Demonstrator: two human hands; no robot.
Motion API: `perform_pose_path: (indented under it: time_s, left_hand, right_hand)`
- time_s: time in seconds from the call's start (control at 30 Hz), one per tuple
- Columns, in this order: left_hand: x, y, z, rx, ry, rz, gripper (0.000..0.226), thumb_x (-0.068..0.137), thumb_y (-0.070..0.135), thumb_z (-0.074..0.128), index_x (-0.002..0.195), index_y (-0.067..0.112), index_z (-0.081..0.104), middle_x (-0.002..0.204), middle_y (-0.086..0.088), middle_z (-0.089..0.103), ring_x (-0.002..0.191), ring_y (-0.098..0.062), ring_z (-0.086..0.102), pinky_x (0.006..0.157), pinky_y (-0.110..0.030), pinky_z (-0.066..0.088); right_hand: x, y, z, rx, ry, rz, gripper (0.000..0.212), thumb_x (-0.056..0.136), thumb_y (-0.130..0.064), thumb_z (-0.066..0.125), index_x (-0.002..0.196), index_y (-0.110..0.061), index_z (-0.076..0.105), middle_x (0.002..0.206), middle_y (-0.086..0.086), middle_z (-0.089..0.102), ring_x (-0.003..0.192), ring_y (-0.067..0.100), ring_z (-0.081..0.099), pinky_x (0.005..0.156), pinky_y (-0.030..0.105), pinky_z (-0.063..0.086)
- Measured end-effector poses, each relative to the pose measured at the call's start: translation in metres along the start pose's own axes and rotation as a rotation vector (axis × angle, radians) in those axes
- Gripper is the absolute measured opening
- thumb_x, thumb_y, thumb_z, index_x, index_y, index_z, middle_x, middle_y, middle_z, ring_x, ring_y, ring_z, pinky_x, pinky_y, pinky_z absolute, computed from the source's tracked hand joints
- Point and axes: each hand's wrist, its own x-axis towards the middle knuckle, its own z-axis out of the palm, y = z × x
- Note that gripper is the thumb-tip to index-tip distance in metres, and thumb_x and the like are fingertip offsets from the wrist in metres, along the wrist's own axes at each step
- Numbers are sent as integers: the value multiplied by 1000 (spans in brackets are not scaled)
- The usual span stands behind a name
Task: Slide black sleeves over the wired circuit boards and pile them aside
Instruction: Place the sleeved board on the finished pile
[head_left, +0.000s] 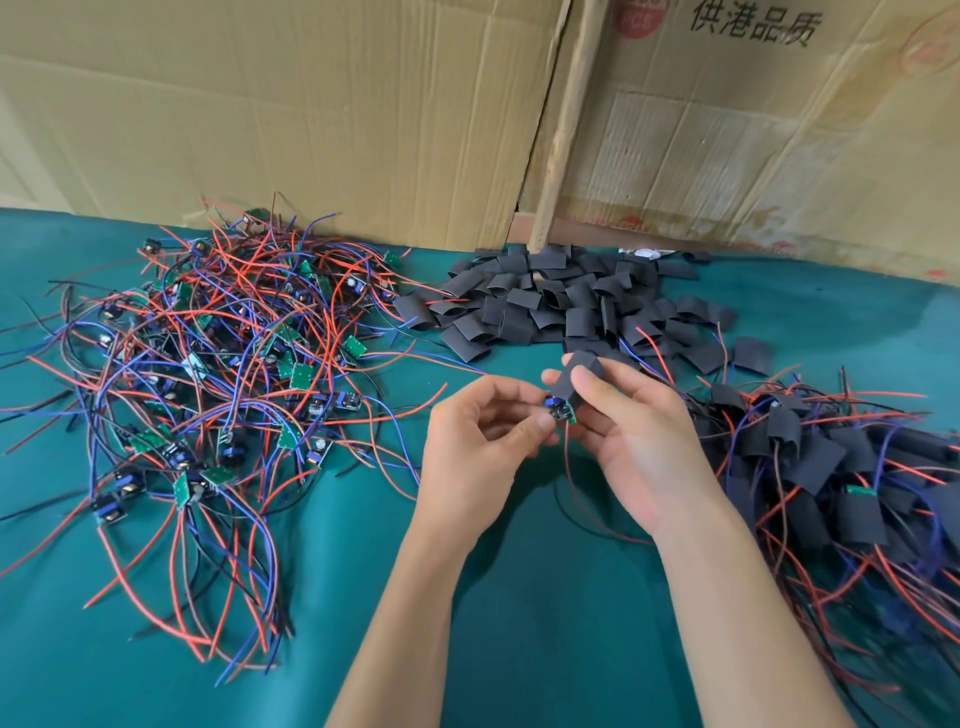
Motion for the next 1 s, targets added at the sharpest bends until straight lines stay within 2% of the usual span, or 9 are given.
perform_pose_path:
  time_s: [0.17,0.33,0.47,0.57,0.67,0.83,0.9,1.0]
  left_hand:
    - [-1,1,3,-73,3,-53,10,92,1,71,97,9,69,84,-3,78,73,-17,74,67,-22,55]
    - [-4,4,6,-278,20,-168,12,98,7,64,101,6,53,84,-17,77,79,-28,76,68,-30,60]
    - [-4,6,7,-330,95,-184,13,96,6,67,99,5,53,84,-19,75,75,-27,75,65,-28,59]
    - [-3,5,6,-377,89,-180,15,93,-4,67,98,4,56,89,-22,73,79,-29,75,69,-29,59]
    - [-2,5,5,-279,95,-156,17,88,-5,73,90,4,59,85,-18,71,76,-28,75,66,-28,58]
    - [-2,1,8,-82,148,-119,25,89,4,74,80,8,51,71,-8,64,56,-19,68,53,-25,54]
    - [-1,2,8,-45,96,-100,27,88,6,77,80,10,52,69,-3,63,56,-17,65,54,-24,53]
    - [-2,7,6,-77,-119,-118,21,82,13,82,90,12,62,79,-1,68,70,-19,65,66,-23,52]
  right_hand:
    - [-1,2,5,75,0,-1,25,86,-17,69,109,-5,69,109,18,77,85,23,75,67,31,60]
    - [-2,4,8,73,-69,-37,32,81,-20,72,110,-7,68,109,18,76,99,26,74,79,30,60]
    - [-4,3,11,54,-78,-11,37,81,-22,72,114,-7,65,112,19,76,97,28,73,76,29,60]
    - [-4,3,11,72,-56,-17,32,81,-22,71,109,-8,67,111,20,76,99,27,74,76,28,59]
    - [-5,1,11,67,-69,-13,33,81,-22,71,111,-8,67,111,20,76,98,28,75,75,29,59]
    - [-13,1,14,54,-108,31,39,83,-18,69,120,-5,65,112,22,75,98,29,75,74,30,59]
    - [-18,-5,16,49,-72,25,38,83,-16,66,119,-3,65,107,21,76,92,28,75,72,30,60]
    - [-26,-27,3,58,39,-30,28,87,-11,61,114,-2,67,92,18,76,74,24,72,68,29,60]
